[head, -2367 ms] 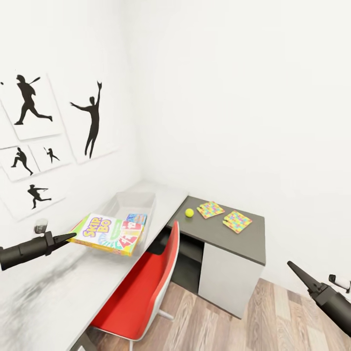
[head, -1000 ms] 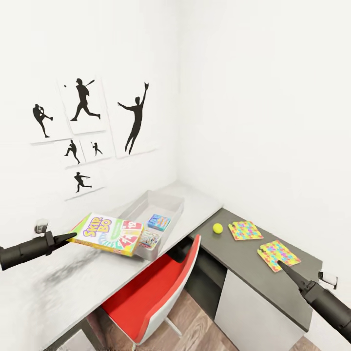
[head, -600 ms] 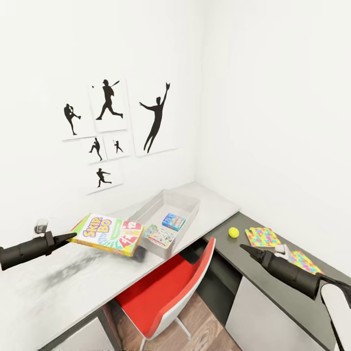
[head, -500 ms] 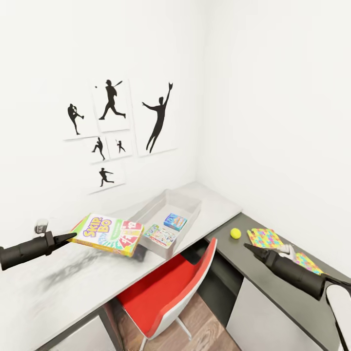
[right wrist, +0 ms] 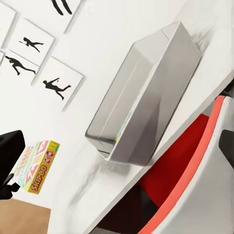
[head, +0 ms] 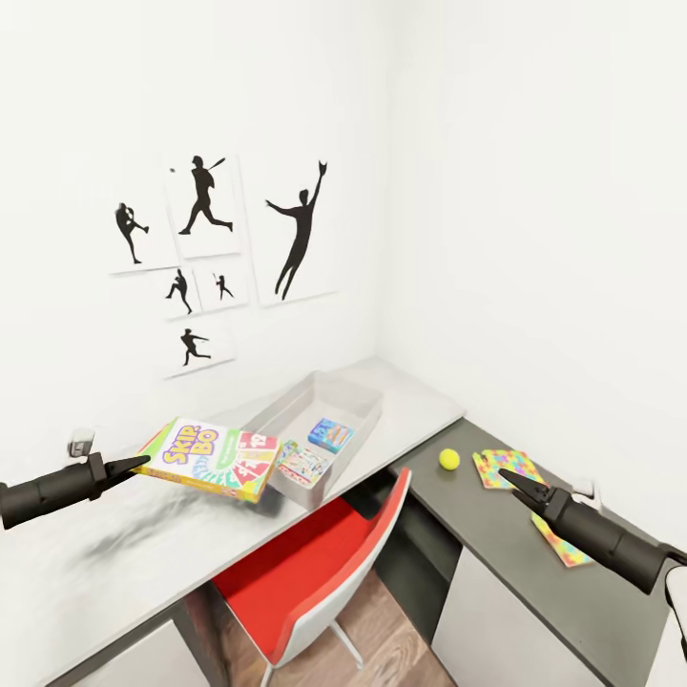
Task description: Put all the toys in the child's room - the three board games (two on the bed and one on the table), the two jigsaw puzzles on the table, and the tennis ball on the table - inside the toy box on the table in the child's room.
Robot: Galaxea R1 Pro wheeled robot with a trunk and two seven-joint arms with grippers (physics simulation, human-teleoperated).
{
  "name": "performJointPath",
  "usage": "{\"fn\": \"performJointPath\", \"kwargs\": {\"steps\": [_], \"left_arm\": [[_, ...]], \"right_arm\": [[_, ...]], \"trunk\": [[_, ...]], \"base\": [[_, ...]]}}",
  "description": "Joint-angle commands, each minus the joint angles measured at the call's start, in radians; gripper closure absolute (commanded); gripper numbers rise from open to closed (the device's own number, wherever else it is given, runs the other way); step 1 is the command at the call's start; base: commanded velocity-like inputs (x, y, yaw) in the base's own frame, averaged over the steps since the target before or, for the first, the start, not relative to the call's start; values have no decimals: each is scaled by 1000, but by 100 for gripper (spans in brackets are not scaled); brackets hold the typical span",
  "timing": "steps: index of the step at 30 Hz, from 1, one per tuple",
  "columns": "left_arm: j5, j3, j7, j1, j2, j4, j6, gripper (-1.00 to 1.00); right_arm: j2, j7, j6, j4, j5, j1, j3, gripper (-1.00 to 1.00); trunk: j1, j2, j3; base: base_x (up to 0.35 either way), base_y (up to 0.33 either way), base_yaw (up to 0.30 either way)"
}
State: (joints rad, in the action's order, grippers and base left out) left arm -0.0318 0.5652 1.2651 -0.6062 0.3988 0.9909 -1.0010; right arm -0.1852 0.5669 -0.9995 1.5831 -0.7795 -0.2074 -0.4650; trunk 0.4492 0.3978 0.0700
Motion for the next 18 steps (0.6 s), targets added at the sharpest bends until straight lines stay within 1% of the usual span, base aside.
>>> {"fn": "performJointPath", "kwargs": {"steps": [1,3,5,12,14,18], "left_arm": [[-2,1,2,-1,0,0,-10,100],[-3,1,2,-1,0,0,-10,100],[-3,1,2,-1,0,0,-10,100],[-3,1,2,-1,0,0,-10,100],[-3,1,2,-1,0,0,-10,100],[-3,1,3,-1,0,0,-10,100]], "right_arm": [[0,7,-4,0,5,-1,-1,-100],[1,7,-3,0,5,-1,1,-100],[1,7,-2,0,5,-1,1,-100],[1,7,0,0,6,-1,3,-100],[2,7,2,0,6,-1,3,-100],[1,8,2,0,6,-1,2,-100]], "trunk": [[1,2,2],[1,2,2],[1,2,2],[1,2,2],[1,2,2],[1,2,2]], "base": [[97,-54,0],[104,-28,74],[109,-13,189],[65,-3,244],[12,0,105],[2,0,16]]}}
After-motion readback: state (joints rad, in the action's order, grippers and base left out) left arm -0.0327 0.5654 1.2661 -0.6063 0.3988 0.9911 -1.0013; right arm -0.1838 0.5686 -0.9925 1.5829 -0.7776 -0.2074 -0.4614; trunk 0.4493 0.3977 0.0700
